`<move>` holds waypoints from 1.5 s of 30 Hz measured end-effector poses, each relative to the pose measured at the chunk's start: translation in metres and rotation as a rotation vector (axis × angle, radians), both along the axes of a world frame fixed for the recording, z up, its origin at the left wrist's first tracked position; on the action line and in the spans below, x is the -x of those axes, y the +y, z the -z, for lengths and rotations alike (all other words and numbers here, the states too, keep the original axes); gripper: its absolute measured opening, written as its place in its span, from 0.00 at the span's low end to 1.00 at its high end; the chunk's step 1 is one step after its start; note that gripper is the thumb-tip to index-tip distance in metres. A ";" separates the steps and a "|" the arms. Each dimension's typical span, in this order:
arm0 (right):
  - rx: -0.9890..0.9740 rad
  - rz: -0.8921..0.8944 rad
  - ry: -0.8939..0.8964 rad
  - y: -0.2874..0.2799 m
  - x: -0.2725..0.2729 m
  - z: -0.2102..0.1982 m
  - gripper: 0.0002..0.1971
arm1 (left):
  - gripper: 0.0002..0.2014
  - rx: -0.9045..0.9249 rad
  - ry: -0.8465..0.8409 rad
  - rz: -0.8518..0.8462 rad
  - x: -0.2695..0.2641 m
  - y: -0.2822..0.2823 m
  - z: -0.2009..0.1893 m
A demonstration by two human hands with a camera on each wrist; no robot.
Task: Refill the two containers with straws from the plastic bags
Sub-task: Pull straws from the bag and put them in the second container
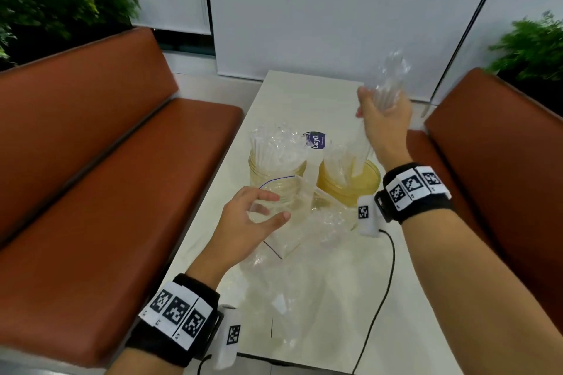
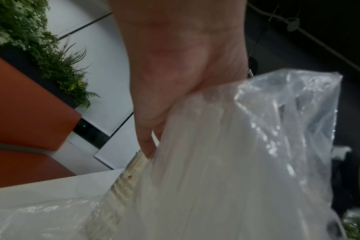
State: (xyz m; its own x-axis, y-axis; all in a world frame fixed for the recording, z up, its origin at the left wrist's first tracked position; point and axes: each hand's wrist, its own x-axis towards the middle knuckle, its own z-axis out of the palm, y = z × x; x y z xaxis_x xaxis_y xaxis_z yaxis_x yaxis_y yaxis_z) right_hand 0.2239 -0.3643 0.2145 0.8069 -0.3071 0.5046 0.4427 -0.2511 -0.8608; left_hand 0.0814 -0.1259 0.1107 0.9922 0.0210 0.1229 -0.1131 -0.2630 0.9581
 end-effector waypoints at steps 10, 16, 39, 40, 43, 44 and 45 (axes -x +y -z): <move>0.398 0.125 0.510 -0.019 -0.020 0.102 0.35 | 0.12 0.036 0.000 -0.020 -0.003 -0.002 -0.001; 0.352 0.172 0.509 -0.027 -0.013 0.082 0.55 | 0.09 0.047 0.009 -0.019 -0.004 -0.006 -0.006; 1.921 -0.203 0.661 0.079 0.128 0.043 0.27 | 0.20 0.042 0.005 -0.022 0.007 -0.012 -0.009; 1.928 -0.212 0.652 0.078 0.127 0.047 0.25 | 0.20 0.042 0.005 -0.019 0.007 -0.013 -0.008; 1.931 -0.205 0.586 0.076 0.126 0.050 0.17 | 0.21 0.041 0.021 -0.017 0.008 -0.012 -0.007; 1.925 -0.191 0.557 0.075 0.126 0.050 0.16 | 0.22 0.047 0.029 -0.017 0.008 -0.011 -0.006; 1.914 -0.175 0.526 0.074 0.125 0.050 0.15 | 0.22 0.053 0.034 -0.015 0.008 -0.011 -0.006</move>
